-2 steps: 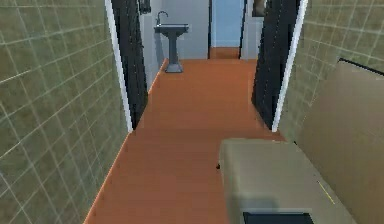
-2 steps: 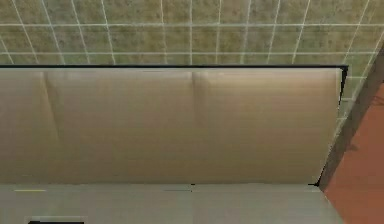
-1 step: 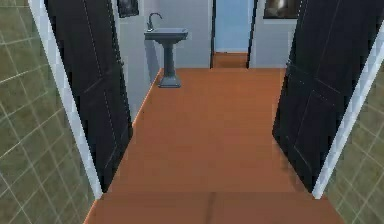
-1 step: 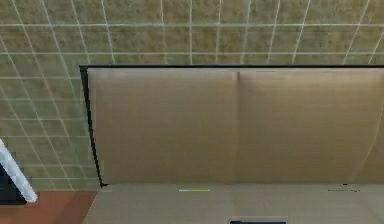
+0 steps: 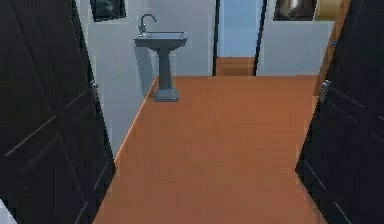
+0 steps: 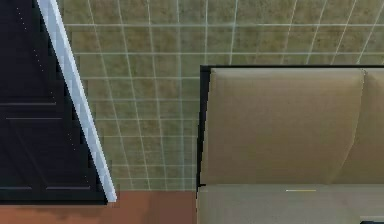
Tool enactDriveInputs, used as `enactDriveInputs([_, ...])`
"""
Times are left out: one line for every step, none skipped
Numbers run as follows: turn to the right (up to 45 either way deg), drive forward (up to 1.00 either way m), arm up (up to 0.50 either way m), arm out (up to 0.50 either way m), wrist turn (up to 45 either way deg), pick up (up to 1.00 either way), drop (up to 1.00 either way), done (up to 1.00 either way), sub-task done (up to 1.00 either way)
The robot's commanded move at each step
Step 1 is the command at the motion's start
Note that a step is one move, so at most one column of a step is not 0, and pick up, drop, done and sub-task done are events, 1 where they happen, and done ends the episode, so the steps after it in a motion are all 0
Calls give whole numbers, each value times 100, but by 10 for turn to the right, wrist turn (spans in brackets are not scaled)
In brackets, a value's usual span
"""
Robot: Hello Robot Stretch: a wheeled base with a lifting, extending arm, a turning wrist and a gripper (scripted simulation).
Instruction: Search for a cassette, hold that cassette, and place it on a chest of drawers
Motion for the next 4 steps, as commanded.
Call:
enactDriveInputs([240,0,0,0,0,0,0,0,0])
enactDriveInputs([0,100,0,0,0,0,0,0,0])
enactDriveInputs([0,75,0,0,0,0,0,0,0])
enactDriveInputs([30,0,0,0,0,0,0,0,0])
